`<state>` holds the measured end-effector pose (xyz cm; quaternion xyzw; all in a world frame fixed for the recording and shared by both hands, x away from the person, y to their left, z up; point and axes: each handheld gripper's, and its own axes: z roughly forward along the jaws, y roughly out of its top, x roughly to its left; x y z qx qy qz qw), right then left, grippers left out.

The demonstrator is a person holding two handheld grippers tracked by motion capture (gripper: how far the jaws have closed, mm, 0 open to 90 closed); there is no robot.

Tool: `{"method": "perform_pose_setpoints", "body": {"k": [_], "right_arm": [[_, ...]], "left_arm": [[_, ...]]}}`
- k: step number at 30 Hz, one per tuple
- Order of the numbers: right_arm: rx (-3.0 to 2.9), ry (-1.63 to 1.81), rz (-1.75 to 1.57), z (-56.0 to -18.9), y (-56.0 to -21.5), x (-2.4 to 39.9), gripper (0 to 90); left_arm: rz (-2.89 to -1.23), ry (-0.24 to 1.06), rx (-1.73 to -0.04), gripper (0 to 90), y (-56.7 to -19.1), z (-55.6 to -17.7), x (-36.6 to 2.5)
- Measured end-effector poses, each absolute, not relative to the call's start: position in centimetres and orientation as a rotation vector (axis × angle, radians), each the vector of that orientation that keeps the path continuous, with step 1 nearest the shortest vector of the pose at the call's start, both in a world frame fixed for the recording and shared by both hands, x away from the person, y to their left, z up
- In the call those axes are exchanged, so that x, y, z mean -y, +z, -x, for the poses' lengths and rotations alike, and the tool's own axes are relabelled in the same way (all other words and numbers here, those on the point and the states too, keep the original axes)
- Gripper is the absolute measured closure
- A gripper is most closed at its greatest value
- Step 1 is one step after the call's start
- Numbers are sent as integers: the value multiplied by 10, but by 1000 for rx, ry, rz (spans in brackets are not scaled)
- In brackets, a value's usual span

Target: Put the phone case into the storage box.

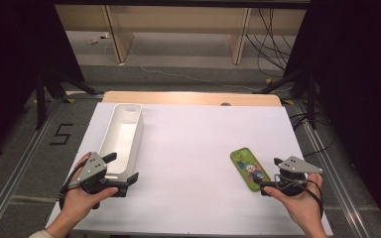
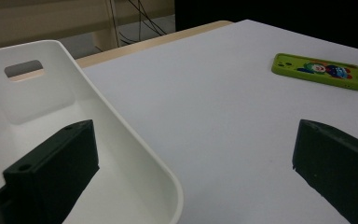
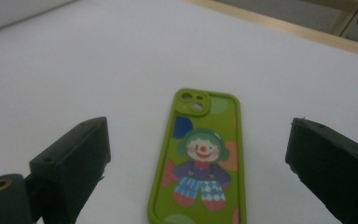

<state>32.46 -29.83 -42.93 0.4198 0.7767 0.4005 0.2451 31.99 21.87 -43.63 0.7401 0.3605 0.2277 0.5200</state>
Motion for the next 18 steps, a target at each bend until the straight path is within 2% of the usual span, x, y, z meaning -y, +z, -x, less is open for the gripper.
{"method": "perform_pose_setpoints", "body": {"k": [18], "right_arm": [[-2217, 973, -1225, -344, -428, 289, 76]], "left_arm": [[-1768, 548, -868, 0, -436, -320, -219]]}}
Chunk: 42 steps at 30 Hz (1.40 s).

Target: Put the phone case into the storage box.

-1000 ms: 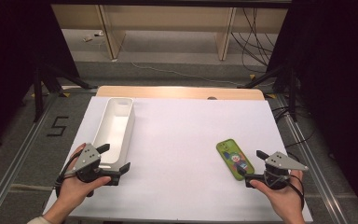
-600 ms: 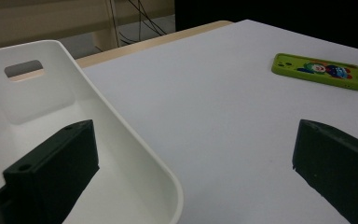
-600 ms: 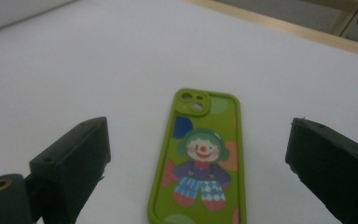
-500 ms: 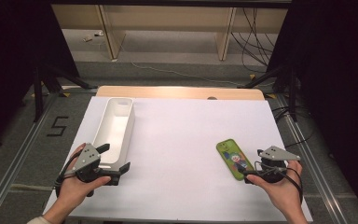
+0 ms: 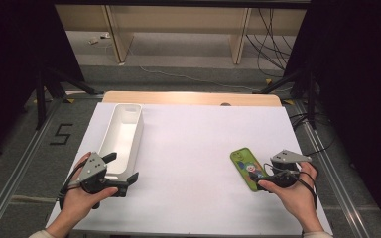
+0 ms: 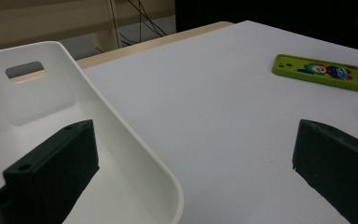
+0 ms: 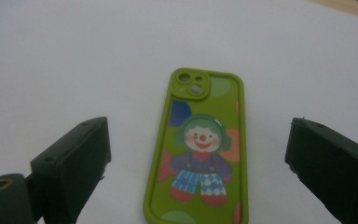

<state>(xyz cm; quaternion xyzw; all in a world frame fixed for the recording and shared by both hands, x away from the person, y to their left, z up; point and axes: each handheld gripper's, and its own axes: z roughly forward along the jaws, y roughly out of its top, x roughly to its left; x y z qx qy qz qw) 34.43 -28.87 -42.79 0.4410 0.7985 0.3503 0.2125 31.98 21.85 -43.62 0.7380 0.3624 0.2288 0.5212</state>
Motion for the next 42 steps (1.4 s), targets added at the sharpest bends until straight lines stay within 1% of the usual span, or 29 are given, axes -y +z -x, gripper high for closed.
{"method": "perform_pose_setpoints", "body": {"k": [10, 13, 24, 30, 39, 41, 42], "right_arm": [[-2318, 818, -1287, -359, -428, 282, 81], [-2368, 734, -1314, -372, -428, 277, 103], [-2505, 520, -1401, -410, -436, 266, 104], [-2577, 398, -1433, -421, -442, 263, 104], [-2607, 317, -1462, -429, -448, 256, 104], [-2614, 308, -1467, -431, -448, 255, 101], [-2613, 303, -1463, -432, -449, 254, 83]], "left_arm": [[-1767, 548, -869, 0, -436, -320, -218], [-1764, 549, -872, 0, -436, -320, -219], [-1759, 551, -877, 0, -436, -321, -219], [-1763, 551, -874, 0, -436, -320, -219], [-1760, 553, -876, 0, -436, -320, -219], [-1760, 553, -876, 0, -436, -320, -219], [-1760, 553, -875, 0, -436, -320, -219]]}}
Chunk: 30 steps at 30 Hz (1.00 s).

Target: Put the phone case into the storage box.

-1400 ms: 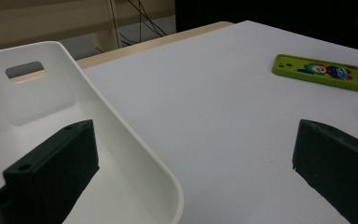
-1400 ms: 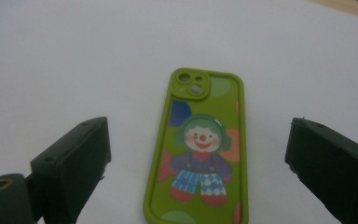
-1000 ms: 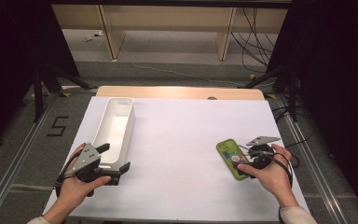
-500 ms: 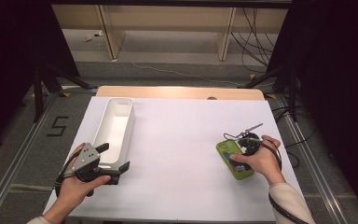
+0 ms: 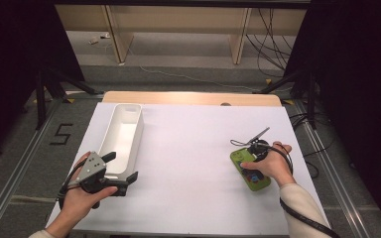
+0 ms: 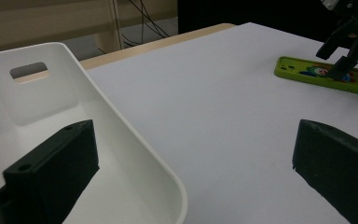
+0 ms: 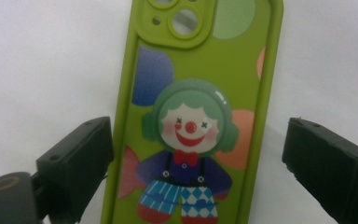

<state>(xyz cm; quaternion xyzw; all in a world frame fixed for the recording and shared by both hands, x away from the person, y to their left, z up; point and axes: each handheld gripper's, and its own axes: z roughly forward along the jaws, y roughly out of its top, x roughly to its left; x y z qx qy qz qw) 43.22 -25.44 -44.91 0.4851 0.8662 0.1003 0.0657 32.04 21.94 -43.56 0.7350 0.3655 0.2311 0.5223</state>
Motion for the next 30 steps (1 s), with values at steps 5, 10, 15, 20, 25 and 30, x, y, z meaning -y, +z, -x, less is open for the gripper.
{"method": "perform_pose_setpoints", "body": {"k": [5, 10, 15, 20, 25, 30], "right_arm": [[-2624, 279, -1466, -435, -450, 252, 74], [-2616, 277, -1477, -437, -452, 248, 74], [-2621, 253, -1472, -438, -454, 246, 74], [-2626, 238, -1471, -437, -455, 247, 72], [-2630, 220, -1484, -437, -457, 246, 72], [-2635, 207, -1473, -437, -458, 245, 73]], "left_arm": [[-1760, 554, -873, 0, -435, -320, -220], [-1759, 554, -874, 0, -435, -320, -220], [-1760, 557, -870, 0, -435, -320, -220], [-1758, 555, -872, 0, -435, -320, -219], [-1758, 556, -870, 0, -435, -320, -219], [-1758, 555, -871, 0, -435, -320, -219]]}}
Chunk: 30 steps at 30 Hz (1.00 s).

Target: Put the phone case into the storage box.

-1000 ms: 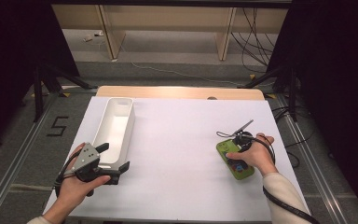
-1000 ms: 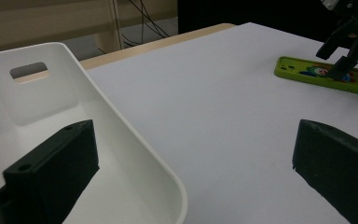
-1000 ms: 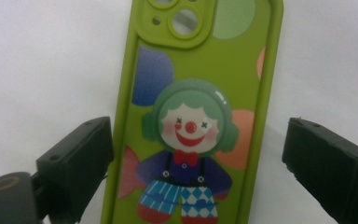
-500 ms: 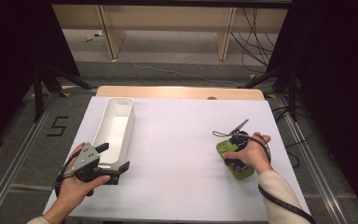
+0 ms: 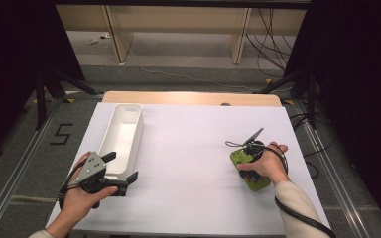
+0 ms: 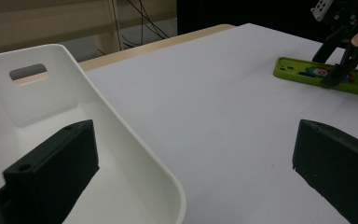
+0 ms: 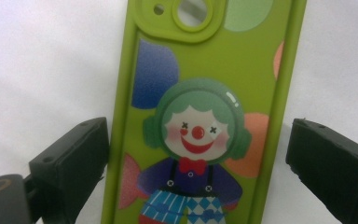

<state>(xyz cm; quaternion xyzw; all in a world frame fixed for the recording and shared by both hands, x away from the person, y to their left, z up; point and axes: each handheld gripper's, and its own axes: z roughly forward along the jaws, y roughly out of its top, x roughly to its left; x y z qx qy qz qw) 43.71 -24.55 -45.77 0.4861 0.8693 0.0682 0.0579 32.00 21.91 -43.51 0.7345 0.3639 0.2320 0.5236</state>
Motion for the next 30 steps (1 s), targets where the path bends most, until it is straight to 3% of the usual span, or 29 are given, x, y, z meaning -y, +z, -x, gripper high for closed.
{"method": "perform_pose_setpoints", "body": {"k": [30], "right_arm": [[-2667, 131, -1475, -437, -461, 244, 95]], "left_arm": [[-1758, 555, -868, 0, -435, -320, -219]]}}
